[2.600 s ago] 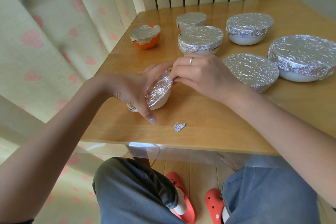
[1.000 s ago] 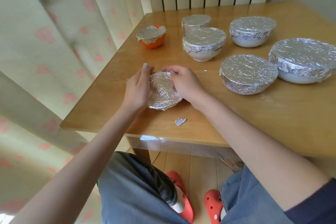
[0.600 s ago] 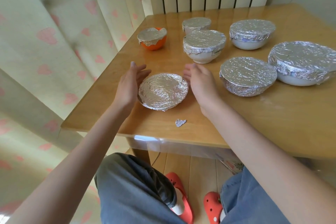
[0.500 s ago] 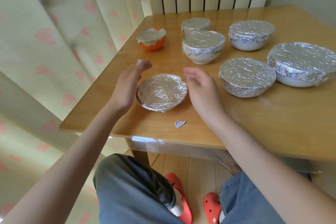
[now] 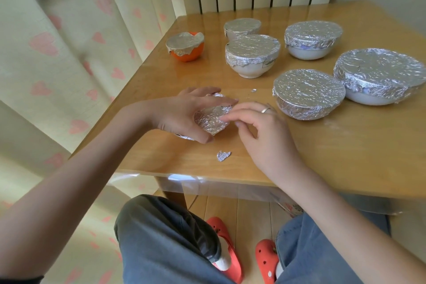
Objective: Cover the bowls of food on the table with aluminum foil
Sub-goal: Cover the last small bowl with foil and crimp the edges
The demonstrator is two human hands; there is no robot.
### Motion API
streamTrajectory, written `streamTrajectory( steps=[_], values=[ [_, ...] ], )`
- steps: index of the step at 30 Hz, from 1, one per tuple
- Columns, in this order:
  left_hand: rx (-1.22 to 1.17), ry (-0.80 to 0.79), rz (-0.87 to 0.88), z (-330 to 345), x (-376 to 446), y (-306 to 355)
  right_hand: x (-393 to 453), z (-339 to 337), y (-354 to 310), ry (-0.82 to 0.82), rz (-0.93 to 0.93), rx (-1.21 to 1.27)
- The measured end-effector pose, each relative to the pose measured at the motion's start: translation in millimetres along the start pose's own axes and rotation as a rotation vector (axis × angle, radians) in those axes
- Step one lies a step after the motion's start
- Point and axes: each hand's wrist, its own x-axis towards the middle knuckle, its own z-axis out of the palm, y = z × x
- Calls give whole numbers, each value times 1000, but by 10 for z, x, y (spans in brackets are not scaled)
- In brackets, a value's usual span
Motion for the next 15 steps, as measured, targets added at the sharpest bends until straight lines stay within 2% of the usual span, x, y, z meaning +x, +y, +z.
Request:
streamTrajectory(
  steps=[3,7,9,11,15],
  values=[
    [-16,11,10,17,3,21,103,-81,-42,-151,-113,-26],
    [-28,54,5,30,27,-13,293,-175,-91,-553,-206,-156],
    [-35,62,4,36,31,-26,297,-144,-63,-675,-243,-281],
    [-51,56,-2,32,27,-26,279,-139,-59,-717,-235,-339],
    [-46,65,15,26,20,-18,304,-142,-111,-689,-216,-349]
  ],
)
